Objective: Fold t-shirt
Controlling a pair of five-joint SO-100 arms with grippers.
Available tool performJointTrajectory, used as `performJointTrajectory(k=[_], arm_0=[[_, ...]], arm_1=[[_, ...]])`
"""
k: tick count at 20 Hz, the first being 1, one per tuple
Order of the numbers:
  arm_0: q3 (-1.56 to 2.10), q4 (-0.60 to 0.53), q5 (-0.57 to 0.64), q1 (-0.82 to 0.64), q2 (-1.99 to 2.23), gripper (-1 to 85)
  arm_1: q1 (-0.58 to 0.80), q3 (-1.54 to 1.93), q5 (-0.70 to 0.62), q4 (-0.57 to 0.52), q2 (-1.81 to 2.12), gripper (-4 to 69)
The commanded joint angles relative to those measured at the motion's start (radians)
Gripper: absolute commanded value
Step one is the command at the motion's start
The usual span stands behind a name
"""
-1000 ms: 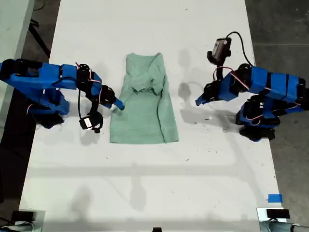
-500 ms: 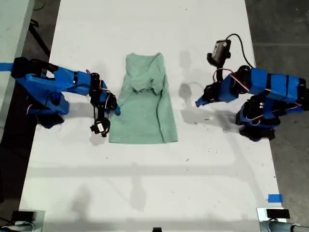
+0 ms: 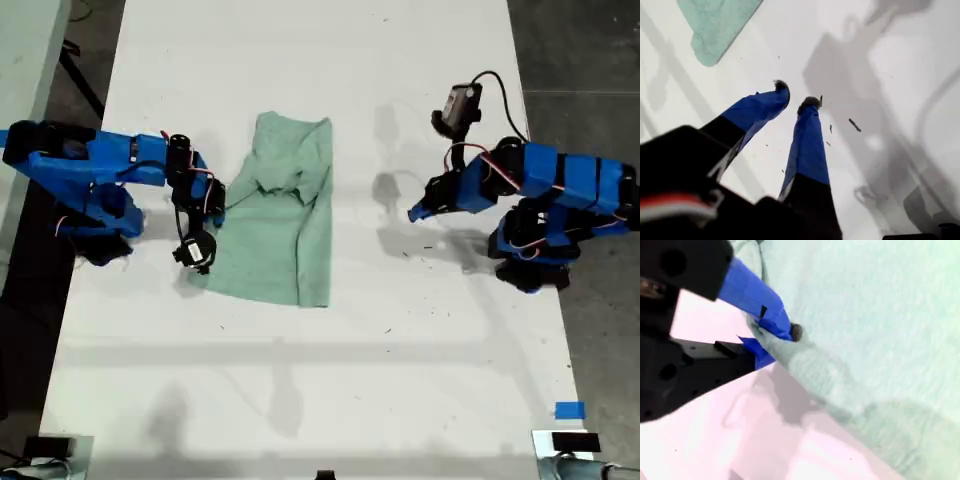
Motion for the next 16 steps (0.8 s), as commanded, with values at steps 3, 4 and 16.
performJointTrajectory(k=[3,4,16], arm_0=[[-0.17,0.023,-0.031,0.014,-0.057,0.0],[-0.23,0.018,-0.031,0.029,-0.117,0.0],[-1.163,0.15,-0.048,0.067,-0.98,9.3]], arm_1=[[0.006,-0.002,-0.002,-0.043,0.031,8.0],[0.006,-0.002,-0.002,-0.043,0.031,7.8],[-0.025,0.008,0.032,-0.054,0.031,6.8]])
